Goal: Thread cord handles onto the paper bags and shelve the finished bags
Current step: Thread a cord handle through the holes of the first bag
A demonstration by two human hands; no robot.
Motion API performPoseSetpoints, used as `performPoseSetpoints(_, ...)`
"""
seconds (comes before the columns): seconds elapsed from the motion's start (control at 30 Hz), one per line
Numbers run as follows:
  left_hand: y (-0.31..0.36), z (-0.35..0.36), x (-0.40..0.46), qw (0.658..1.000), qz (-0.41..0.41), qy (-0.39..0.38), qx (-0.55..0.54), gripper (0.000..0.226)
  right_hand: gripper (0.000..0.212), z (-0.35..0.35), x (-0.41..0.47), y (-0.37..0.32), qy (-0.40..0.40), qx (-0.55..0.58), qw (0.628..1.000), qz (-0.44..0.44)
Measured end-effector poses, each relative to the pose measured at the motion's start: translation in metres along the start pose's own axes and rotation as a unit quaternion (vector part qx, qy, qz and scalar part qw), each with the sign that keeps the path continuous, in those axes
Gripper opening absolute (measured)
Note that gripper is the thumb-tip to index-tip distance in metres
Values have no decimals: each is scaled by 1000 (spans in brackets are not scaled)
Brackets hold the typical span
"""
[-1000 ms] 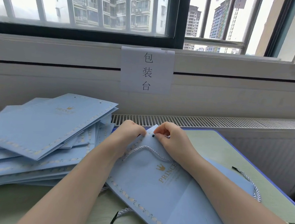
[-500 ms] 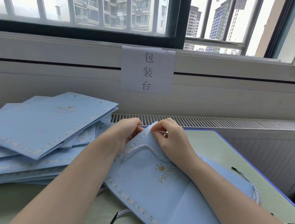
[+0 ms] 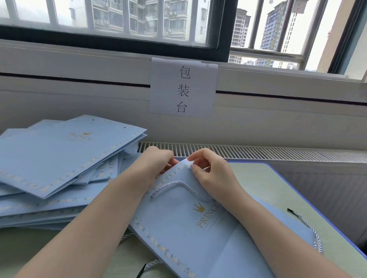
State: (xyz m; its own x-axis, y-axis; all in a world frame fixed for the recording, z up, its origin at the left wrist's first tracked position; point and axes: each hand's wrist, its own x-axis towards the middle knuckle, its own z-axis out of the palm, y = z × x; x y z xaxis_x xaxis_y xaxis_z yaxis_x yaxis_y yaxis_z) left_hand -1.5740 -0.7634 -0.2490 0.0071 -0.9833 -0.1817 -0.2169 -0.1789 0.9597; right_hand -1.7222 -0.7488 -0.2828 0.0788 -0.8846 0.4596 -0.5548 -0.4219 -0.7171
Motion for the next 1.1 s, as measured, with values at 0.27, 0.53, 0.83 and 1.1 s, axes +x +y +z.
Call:
performPoseSetpoints(0.27, 2, 0, -2, 979, 54, -39, 193, 11, 16, -46, 15, -36, -51, 277, 949, 144)
performPoseSetpoints(0.53, 11, -4, -13, 982, 83, -21, 167, 19, 21, -77, 19, -70, 6, 342, 931, 128)
performPoseSetpoints(0.83, 53, -23, -44, 981, 186, 32, 51, 12, 48, -99, 17, -64, -75, -196, 963, 168)
performPoseSetpoints(1.1, 53, -20, -41, 915, 340, 194, 96, 14, 16, -128, 10, -70, -41, -85, 990, 105)
